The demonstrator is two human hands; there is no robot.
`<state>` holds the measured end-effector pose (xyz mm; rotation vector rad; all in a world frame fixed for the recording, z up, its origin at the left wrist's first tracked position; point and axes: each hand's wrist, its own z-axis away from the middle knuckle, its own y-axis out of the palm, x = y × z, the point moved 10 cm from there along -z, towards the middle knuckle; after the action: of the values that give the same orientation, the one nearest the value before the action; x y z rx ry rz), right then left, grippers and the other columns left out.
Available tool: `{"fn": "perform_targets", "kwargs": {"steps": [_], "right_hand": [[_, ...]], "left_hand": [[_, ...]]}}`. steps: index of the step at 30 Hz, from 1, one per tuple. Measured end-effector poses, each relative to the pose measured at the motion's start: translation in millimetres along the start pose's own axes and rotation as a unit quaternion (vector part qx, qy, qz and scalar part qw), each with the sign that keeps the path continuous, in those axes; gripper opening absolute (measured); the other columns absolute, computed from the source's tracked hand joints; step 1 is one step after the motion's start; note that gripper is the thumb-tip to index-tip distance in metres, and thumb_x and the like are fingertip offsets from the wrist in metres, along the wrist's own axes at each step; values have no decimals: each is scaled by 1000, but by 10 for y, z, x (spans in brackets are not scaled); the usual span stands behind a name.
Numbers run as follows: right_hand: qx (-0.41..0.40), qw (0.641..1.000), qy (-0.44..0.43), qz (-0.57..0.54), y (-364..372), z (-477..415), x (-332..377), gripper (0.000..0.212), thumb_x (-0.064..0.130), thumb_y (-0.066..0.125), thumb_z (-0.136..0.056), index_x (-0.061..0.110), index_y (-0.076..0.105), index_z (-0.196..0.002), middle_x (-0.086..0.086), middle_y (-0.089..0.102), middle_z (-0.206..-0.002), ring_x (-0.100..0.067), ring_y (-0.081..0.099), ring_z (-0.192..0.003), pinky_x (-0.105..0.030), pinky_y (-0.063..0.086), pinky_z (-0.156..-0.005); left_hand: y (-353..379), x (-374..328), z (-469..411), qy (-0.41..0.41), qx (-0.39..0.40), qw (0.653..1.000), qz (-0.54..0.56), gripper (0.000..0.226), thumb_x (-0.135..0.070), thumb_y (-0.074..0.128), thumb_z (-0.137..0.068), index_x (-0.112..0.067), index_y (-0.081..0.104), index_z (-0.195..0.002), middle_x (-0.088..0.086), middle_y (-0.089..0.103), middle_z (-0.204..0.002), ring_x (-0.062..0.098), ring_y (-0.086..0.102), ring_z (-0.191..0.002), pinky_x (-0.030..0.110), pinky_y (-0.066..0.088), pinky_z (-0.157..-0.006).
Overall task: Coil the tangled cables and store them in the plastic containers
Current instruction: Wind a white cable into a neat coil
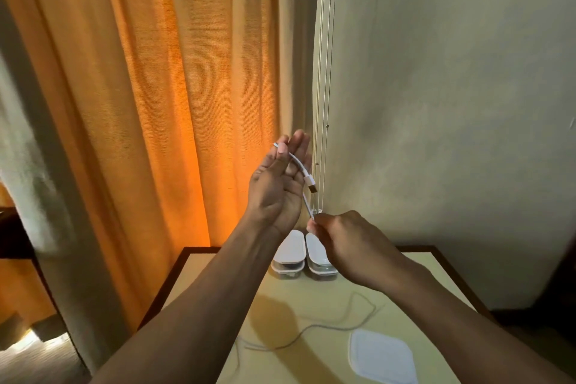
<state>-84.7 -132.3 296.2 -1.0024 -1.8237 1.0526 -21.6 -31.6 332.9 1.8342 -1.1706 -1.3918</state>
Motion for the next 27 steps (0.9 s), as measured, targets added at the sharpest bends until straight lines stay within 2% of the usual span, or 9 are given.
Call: {"fn": "perform_targets", "kwargs": {"steps": [3, 5, 11, 14, 18, 20, 23, 26, 27], "right_hand": [[5, 1000, -7, -2, -43, 33, 65, 25, 43, 43, -104, 25, 60, -99, -8, 58, -83, -31, 53, -75, -37, 41, -62], [-24, 1000, -2, -3, -224, 36, 21, 23, 42, 50, -101, 24, 64, -98, -8, 66, -85, -33, 60, -79, -38, 48, -64], [-138, 982, -84, 95, -983, 48, -46, 17, 45, 67, -92, 30, 74, -90, 7, 69, -82, -20, 62, -77, -38, 52, -65], [-155, 974, -139, 84, -1317, -3, -10, 10, 41, 75, -86, 33, 79, -89, 10, 68, -79, -15, 60, -71, -37, 52, -62], [-163, 969, -184, 7, -1636, -94, 32, 16, 33, 81, -80, 24, 83, -93, 14, 67, -78, -3, 59, -66, -19, 44, -61], [-159, 967, -194, -54, -1635, -164, 61, 18, 29, 83, -77, 22, 83, -93, 15, 67, -79, -5, 63, -71, -10, 42, -63], [-156, 962, -179, -132, -1500, -306, 4, 17, 23, 83, -78, 18, 83, -94, 13, 70, -80, -8, 65, -73, -10, 44, -65], [-116, 954, -125, -247, -1156, -399, -190, 11, 21, 78, -87, 30, 82, -90, 5, 75, -79, -9, 69, -73, -19, 52, -70], [-92, 947, -105, -288, -992, -389, -233, 20, 18, 74, -91, 35, 81, -83, 5, 76, -75, -10, 70, -69, -21, 52, -67]], "left_hand": [[14, 2, 21, 20, -7, 1000, -19, 13, -2, 52, -102, -5, 64, -100, 16, 73, -114, 23, 74, -108, 34, 55, -101], [-14, -57, 50, 51, -3, 986, -161, 13, -1, 56, -101, -3, 69, -102, 17, 74, -117, 23, 71, -114, 31, 55, -101], [-21, 53, 256, -13, 139, 857, -495, 16, -1, 57, -102, -2, 72, -108, 12, 79, -102, 25, 74, -100, 32, 52, -84], [-27, 161, 398, -79, 201, 806, -551, 20, -8, 54, -105, 3, 69, -113, 13, 78, -95, 32, 73, -90, 43, 49, -83], [-2, 217, 549, -156, 224, 839, -471, 29, -11, 48, -106, 10, 66, -114, 19, 65, -85, 29, 66, -73, 47, 41, -78], [59, 250, 615, -170, 251, 824, -479, 21, -4, 52, -104, 8, 66, -113, 17, 63, -81, 22, 65, -67, 38, 44, -69], [241, 288, 734, -169, 292, 821, -460, 15, 2, 51, -103, 6, 64, -110, 15, 64, -79, 19, 66, -64, 22, 47, -60], [483, 234, 811, -172, 329, 854, -364, 19, 1, 45, -103, 6, 62, -110, 19, 70, -88, 32, 72, -78, 32, 54, -71], [563, 202, 819, -170, 339, 864, -331, 21, 0, 43, -103, 5, 62, -110, 21, 71, -93, 35, 73, -85, 36, 57, -76]]}}
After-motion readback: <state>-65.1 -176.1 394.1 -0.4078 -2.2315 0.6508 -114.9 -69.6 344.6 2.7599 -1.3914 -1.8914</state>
